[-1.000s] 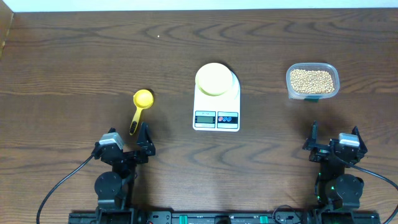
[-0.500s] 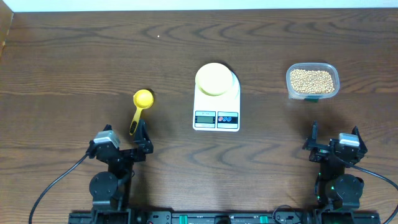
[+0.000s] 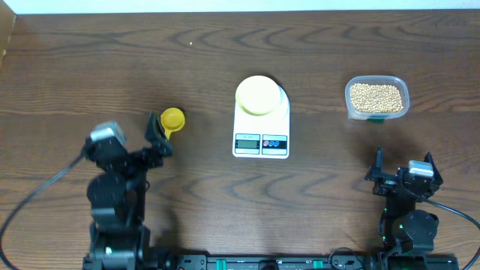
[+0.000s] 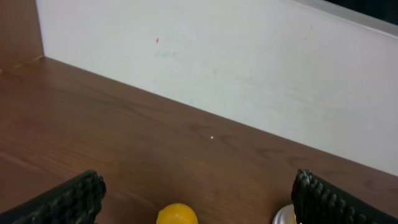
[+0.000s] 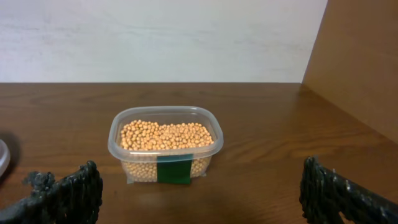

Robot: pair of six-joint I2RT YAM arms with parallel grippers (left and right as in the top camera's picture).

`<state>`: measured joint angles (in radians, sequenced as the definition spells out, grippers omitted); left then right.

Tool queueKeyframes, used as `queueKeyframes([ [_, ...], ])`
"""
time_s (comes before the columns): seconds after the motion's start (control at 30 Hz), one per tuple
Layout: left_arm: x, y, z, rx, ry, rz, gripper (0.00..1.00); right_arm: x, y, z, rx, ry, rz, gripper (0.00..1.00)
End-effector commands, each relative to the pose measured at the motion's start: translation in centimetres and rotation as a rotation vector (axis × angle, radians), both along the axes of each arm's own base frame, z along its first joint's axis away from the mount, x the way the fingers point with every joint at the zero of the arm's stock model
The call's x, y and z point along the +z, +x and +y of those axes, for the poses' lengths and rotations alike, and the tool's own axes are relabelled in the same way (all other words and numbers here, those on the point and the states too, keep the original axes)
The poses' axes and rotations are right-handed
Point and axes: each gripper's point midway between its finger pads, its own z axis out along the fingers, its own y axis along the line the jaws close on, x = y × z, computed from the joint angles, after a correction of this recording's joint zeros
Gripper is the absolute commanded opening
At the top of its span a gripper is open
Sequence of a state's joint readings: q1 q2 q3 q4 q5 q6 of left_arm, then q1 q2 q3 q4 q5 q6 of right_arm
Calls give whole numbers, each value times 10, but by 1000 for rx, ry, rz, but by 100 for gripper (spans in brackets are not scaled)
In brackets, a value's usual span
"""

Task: Scoop item into bowl and weigh 50g on scale
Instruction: 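Raise the left arm and move the left gripper over the yellow scoop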

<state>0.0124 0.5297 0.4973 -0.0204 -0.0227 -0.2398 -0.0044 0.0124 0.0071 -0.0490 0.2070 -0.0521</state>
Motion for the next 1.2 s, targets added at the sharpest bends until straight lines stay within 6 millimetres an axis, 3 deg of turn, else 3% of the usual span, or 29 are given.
queueKeyframes([
  [0.0, 26, 18, 5, 23, -7, 2, 98, -1, 0, -1, -6, -9, 3, 99],
  [0.2, 49, 54, 7, 20, -20, 81, 98, -1, 0, -1, -6, -9, 4, 99],
  [0.4, 42, 83, 9, -59, -94, 317, 98, -1, 0, -1, -6, -9, 4, 99],
  [0.57, 16, 93, 19, -71, -182, 545, 98, -1, 0, -1, -6, -9, 4, 99],
  [0.7, -19, 97, 22, -67, -230, 712, 98, -1, 0, -1, -6, -9, 4, 99],
  [0.97, -74, 114, 22, -78, -281, 857, 98, -1, 0, -1, -6, -9, 3, 99],
  [1.17, -85, 119, 18, -93, -315, 877, 98, -1, 0, -1, -6, -9, 3, 99],
])
